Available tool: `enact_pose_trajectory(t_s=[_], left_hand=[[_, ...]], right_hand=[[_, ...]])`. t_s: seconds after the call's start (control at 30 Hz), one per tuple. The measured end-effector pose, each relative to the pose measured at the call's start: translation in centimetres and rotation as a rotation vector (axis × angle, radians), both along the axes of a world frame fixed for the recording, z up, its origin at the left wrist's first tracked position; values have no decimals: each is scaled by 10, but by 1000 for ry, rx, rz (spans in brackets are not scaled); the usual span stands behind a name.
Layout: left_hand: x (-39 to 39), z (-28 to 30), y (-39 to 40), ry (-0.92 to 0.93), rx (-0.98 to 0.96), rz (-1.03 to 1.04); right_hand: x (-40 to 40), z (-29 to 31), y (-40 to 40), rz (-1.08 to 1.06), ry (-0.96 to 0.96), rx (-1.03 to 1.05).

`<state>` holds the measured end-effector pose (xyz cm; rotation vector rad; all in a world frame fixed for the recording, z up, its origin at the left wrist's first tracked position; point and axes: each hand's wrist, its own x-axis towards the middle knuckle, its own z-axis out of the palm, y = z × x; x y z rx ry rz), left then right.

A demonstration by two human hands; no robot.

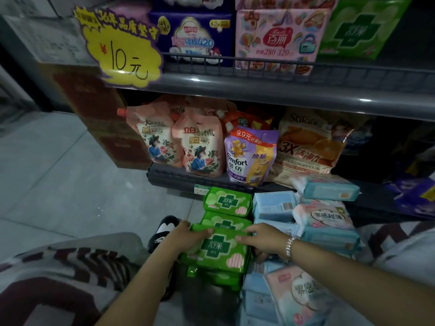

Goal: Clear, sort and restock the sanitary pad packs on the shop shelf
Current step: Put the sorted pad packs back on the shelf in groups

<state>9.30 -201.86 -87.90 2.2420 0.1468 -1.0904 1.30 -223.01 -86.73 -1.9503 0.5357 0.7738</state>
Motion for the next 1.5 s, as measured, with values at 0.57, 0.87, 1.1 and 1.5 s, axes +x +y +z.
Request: enact_pose_trajectory(t_s=[0.57,0.87,1.1,1.5], left_hand=[[9,56,-8,-113,-642,161],[-7,50,-22,-39,-674,241],[-20,-5,11,-70,-496,2],[-28,-91,46,89,-166,289]], right_hand=[[15,77,-38,-278,-333,396],[7,61,-37,-340,-451,432],[1,36,-34,-536,-428,356],[-7,12,-37,-570,-359,322]])
